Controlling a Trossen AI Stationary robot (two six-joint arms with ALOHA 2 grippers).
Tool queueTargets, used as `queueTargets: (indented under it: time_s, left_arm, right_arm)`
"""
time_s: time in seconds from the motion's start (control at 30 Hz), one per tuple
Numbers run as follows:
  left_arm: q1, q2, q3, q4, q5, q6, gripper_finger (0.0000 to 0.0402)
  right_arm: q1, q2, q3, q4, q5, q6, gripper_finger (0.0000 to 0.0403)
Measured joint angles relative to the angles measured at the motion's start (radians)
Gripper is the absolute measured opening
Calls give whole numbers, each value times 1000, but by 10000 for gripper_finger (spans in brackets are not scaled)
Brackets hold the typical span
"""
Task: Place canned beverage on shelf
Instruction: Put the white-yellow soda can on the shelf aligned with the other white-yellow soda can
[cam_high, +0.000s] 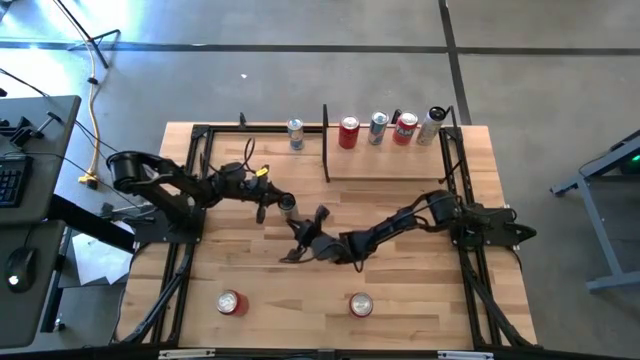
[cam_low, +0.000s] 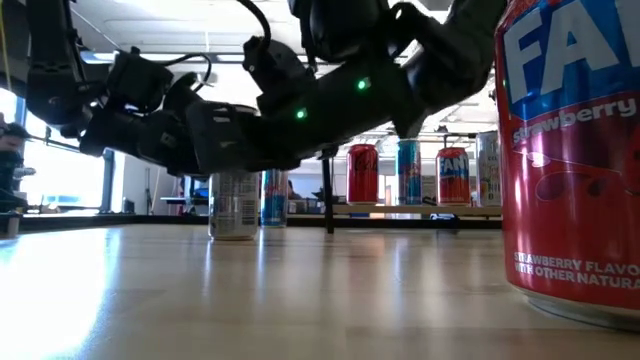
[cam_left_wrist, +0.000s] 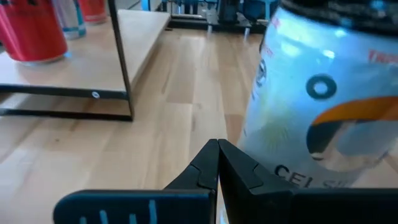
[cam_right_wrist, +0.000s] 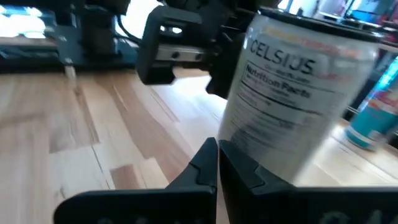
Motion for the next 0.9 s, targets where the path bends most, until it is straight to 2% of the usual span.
queueTargets:
  time_s: [0.2, 0.5, 0.77, 0.9]
  left_arm:
    - [-39, 10, 0, -1, -12, -8, 0]
    - [-72, 8, -22, 14, -40, -42, 0]
    - [-88, 9, -100, 102, -52, -79, 0]
    - [-122, 9, -106, 108, -64, -109, 0]
  right_arm:
    - [20, -29, 0, -124, 108, 46, 0]
    - [10, -97, -3, -330, 89, 136, 0]
    - [-30, -177, -121, -291, 106, 165, 0]
    - [-69, -178, -160, -234, 27, 129, 0]
